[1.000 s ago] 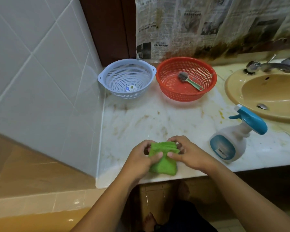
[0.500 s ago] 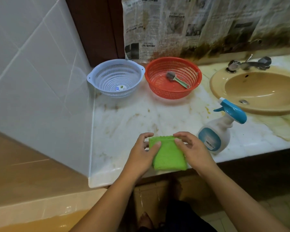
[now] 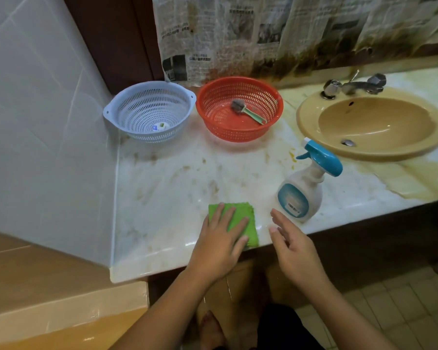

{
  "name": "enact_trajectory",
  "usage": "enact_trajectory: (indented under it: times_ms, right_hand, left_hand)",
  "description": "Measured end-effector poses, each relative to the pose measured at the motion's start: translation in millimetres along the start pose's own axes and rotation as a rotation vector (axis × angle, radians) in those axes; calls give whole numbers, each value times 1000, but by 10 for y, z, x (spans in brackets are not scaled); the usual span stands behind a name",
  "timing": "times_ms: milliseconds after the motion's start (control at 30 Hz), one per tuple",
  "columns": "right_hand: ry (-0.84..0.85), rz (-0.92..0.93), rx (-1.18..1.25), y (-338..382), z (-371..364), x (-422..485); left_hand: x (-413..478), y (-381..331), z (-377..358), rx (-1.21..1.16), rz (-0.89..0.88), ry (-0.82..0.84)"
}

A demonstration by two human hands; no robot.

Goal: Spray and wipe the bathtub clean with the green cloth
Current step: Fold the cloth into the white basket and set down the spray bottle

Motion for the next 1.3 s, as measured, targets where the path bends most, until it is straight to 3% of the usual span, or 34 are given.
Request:
enact_trajectory:
  times_ms: [233,533,600,767,833,933,1167,1300]
  right_hand:
    - [-127,-31,76,-167,570,-128]
    - [-237,108,63,-318,1243,329]
    - [-149,149,56,-282,1315,594]
    - [396,273,43,-8,1030,1148]
    - [488,298,26,-1,914,1199]
    - [482,333,52,-34,872,1178]
    - [258,316,72,-250,1037,969]
    - [254,295,43,-329,1072,940]
  left_hand:
    - [47,-197,-114,54,140,-79]
    - [286,-542,-169,93,353,28]
    - [320,-609,-168,80,403,51]
    - [398,-731,-200,81,457,87]
    - [416,-772,-210,79,465,97]
    - [426,-842,-226,78,465,116]
    - [465,-1062,-347,19,430,112]
    - [498,-1169,-404,1,414,103]
Point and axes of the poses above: each hand's wrist, its own x-axis towards the middle knuckle, its own z-axis out of the back of the hand, y = z × x, the point moved 9 cm from there along x, towards the middle knuckle, and after that the axes turned 9 degrees about z, right-handed, at the moved point
